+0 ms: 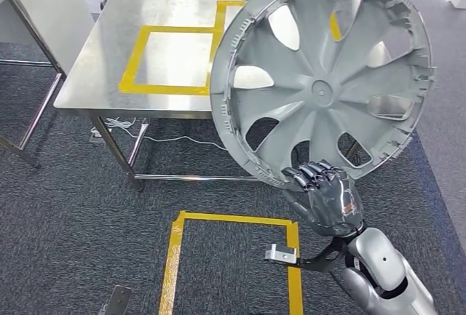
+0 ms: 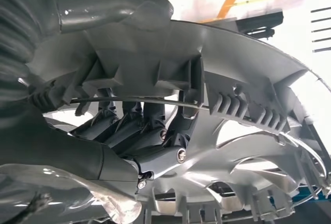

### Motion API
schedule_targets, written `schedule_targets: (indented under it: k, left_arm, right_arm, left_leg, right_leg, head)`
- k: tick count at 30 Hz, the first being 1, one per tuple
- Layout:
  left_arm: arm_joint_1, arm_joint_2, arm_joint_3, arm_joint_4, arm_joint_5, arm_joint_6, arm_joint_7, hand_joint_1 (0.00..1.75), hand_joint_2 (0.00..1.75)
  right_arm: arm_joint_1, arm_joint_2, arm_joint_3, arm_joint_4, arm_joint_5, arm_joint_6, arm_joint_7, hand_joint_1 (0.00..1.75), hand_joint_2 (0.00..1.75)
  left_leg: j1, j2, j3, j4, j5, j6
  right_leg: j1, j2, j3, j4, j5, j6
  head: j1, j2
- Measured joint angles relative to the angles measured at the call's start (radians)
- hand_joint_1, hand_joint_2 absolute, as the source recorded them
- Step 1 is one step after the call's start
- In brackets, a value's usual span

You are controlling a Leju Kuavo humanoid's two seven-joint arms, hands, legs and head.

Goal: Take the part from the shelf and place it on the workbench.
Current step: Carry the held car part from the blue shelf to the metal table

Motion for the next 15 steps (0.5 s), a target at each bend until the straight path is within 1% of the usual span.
schedule_targets:
  k: [1, 2, 3, 4, 5, 7, 8, 9, 10, 11, 12, 13, 14, 15]
  left_arm:
    - [0.0, 0.0, -0.001, 0.0, -0.001, 0.0, 0.0, 0.0, 1.75]
    - [0.0, 0.0, -0.002, 0.0, -0.002, 0.0, 0.0, 0.0, 1.75]
    - [-0.001, 0.0, -0.003, 0.0, -0.003, 0.0, 0.0, 0.0, 1.75]
    - [-0.001, 0.0, -0.005, 0.0, -0.004, -0.001, 0.0, 0.0, 1.75]
    - [-0.001, 0.0, -0.006, 0.0, -0.005, -0.002, -0.001, 0.0, 1.75]
    - [0.0, 0.0, -0.008, 0.0, -0.006, -0.003, 0.0, 0.0, 1.75]
    - [0.0, 0.001, -0.008, 0.0, -0.006, -0.004, 0.0, 0.0, 1.75]
    - [0.0, 0.001, -0.008, 0.0, -0.006, -0.004, 0.0, 0.0, 1.75]
    - [-0.001, 0.002, -0.008, 0.0, -0.006, -0.004, -0.001, 0.0, 1.75]
    - [0.0, 0.002, -0.008, 0.0, -0.006, -0.004, -0.001, 0.0, 1.75]
    - [0.0, 0.002, -0.008, 0.0, -0.005, -0.004, -0.001, 0.0, 1.75]
    - [0.001, 0.002, -0.008, 0.0, -0.005, -0.004, -0.001, 0.0, 1.75]
    - [0.002, 0.002, -0.008, 0.0, -0.005, -0.004, -0.001, 0.0, 1.75]
    - [0.003, 0.002, -0.008, 0.0, -0.005, -0.004, -0.001, 0.0, 1.75]
  right_arm:
    - [0.0, 0.0, 0.0, 0.001, 0.0, 0.0, 0.0, 1.75, 1.75]
    - [-0.001, 0.0, 0.0, 0.001, 0.0, 0.0, -0.001, 1.75, 1.75]
    - [-0.003, 0.0, 0.0, 0.001, 0.0, 0.0, -0.001, 1.75, 1.75]
    - [-0.004, 0.0, 0.0, 0.001, 0.0, 0.0, -0.001, 1.75, 1.75]
    - [-0.005, 0.0, 0.0, 0.001, 0.0, 0.0, -0.001, 1.75, 1.75]
    - [-0.003, 0.0, 0.001, 0.001, 0.0, 0.0, -0.001, 1.75, 1.75]
    - [-0.002, 0.0, 0.001, 0.001, 0.0, 0.0, -0.001, 1.75, 1.75]
    - [-0.002, 0.0, 0.001, 0.001, 0.0, 0.0, 0.0, 1.75, 1.75]
    - [-0.002, 0.0, 0.001, 0.001, -0.001, 0.0, 0.0, 1.75, 1.75]
    - [-0.002, 0.0, 0.001, 0.002, -0.001, 0.0, 0.0, 1.75, 1.75]
    - [-0.001, 0.0, 0.001, 0.002, -0.001, 0.0, 0.001, 1.75, 1.75]
    - [0.0, 0.0, 0.001, 0.003, -0.001, 0.0, 0.001, 1.75, 1.75]
    - [0.001, 0.0, 0.002, 0.004, -0.001, 0.0, 0.0, 1.75, 1.75]
    - [0.002, 0.0, 0.002, 0.005, 0.0, 0.0, 0.0, 1.75, 1.75]
  left_leg:
    - [0.0, -0.001, 0.002, 0.0, -0.001, -0.001]
    - [0.0, -0.003, 0.005, 0.001, -0.003, -0.003]
    - [-0.002, -0.004, 0.005, 0.003, -0.005, -0.007]
    - [-0.004, -0.005, 0.004, 0.004, -0.006, -0.011]
    - [-0.006, -0.006, 0.002, 0.006, -0.007, -0.016]
    - [-0.006, -0.007, 0.0, 0.006, -0.006, -0.026]
    - [-0.006, -0.006, -0.001, 0.011, -0.011, -0.032]
    - [-0.005, -0.004, -0.008, 0.027, -0.024, -0.038]
    - [-0.003, -0.003, -0.023, 0.064, -0.048, -0.044]
    - [-0.001, -0.002, -0.048, 0.122, -0.079, -0.049]
    - [0.001, -0.001, -0.079, 0.191, -0.112, -0.053]
    - [0.002, -0.001, -0.106, 0.251, -0.134, -0.055]
    - [0.004, -0.001, -0.122, 0.285, -0.138, -0.057]
    - [0.005, -0.001, -0.119, 0.278, -0.122, -0.057]
  right_leg:
    - [0.0, 0.0, 0.022, -0.054, 0.038, -0.002]
    - [0.0, 0.0, 0.054, -0.126, 0.075, -0.004]
    - [0.001, 0.001, 0.089, -0.194, 0.1, -0.007]
    - [0.001, 0.001, 0.113, -0.241, 0.113, -0.01]
    - [0.003, 0.002, 0.124, -0.262, 0.113, -0.013]
    - [0.004, 0.002, 0.128, -0.267, 0.111, -0.022]
    - [0.002, 0.001, 0.129, -0.269, 0.112, -0.028]
    - [0.0, 0.0, 0.13, -0.271, 0.113, -0.034]
    - [-0.003, -0.001, 0.132, -0.273, 0.113, -0.039]
    - [-0.004, -0.003, 0.133, -0.273, 0.113, -0.042]
    - [-0.004, -0.003, 0.133, -0.273, 0.113, -0.045]
    - [-0.004, -0.004, 0.133, -0.273, 0.112, -0.045]
    - [-0.004, -0.004, 0.133, -0.273, 0.112, -0.045]
    - [-0.004, -0.003, 0.134, -0.272, 0.111, -0.045]
  head:
    - [0.0, 0.0]
    - [0.0, 0.0]
    - [0.0, 0.0]
    - [-0.001, 0.0]
    - [-0.001, 0.0]
    - [-0.002, 0.0]
    - [-0.002, 0.0]
    - [-0.004, 0.0]
    - [-0.005, 0.0]
    - [-0.007, 0.0]
    - [-0.009, 0.0]
    - [-0.008, 0.0]
    - [-0.008, 0.0]
    - [-0.009, 0.0]
